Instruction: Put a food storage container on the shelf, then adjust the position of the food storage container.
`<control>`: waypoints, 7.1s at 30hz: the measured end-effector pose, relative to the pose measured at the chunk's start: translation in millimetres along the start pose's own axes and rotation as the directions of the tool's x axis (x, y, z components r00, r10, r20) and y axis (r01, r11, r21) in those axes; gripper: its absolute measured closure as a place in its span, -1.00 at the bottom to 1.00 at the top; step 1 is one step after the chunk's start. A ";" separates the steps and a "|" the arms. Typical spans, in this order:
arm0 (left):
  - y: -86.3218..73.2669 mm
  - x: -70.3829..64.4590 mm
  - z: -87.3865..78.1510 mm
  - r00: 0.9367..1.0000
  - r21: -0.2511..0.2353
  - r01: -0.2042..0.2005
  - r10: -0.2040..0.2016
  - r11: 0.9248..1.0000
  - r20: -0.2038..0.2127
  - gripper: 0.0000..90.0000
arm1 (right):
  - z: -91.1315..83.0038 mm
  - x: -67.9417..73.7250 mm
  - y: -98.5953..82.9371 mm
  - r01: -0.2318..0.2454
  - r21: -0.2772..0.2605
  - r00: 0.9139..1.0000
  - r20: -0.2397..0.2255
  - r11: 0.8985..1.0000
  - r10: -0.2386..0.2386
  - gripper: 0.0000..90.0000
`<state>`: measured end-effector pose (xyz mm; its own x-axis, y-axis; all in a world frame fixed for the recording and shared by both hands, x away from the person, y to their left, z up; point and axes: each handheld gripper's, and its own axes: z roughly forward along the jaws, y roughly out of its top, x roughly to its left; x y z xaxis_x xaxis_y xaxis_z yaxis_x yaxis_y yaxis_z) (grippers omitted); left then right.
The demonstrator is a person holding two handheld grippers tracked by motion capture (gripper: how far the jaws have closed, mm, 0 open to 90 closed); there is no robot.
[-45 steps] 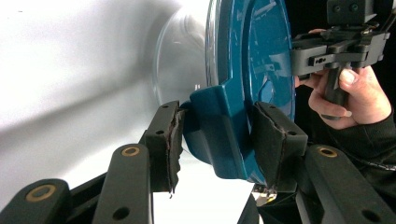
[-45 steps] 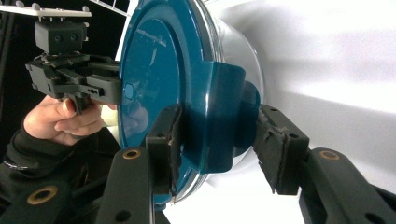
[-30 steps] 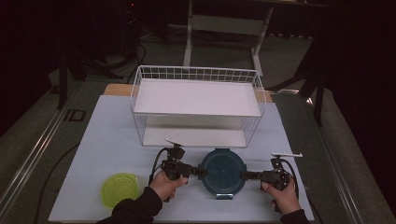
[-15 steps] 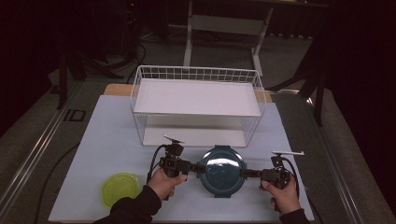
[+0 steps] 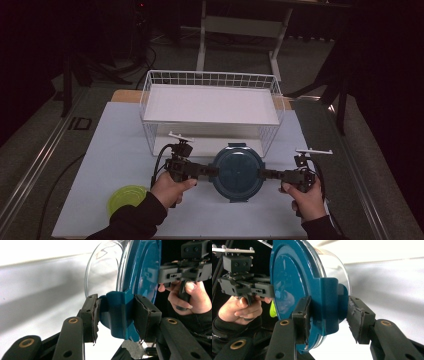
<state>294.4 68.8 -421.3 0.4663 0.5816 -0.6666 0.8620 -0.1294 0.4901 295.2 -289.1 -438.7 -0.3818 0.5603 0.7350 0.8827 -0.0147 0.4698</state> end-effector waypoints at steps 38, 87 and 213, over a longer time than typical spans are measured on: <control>91.1 -16.0 -84.4 0.998 -0.140 -0.063 0.066 0.988 0.015 0.27 | -6.5 92.3 123.9 0.117 -0.112 0.993 0.014 0.987 -0.117 0.24; 131.8 18.4 -89.7 0.999 -0.227 -0.048 0.043 0.973 -0.025 0.05 | 18.9 84.2 166.8 0.074 -0.120 0.990 0.126 0.990 -0.059 -0.04; -148.5 93.2 -189.1 0.816 -0.107 -0.516 0.449 0.850 -0.365 0.56 | 4.6 66.4 -40.1 0.461 -0.248 0.884 0.042 0.852 -0.466 -0.57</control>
<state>172.3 294.0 -450.0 0.6947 0.7094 -0.1188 0.4713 -0.3241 0.8203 235.8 -247.5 -411.0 -0.7374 0.5370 0.4097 0.5076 0.0403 0.8607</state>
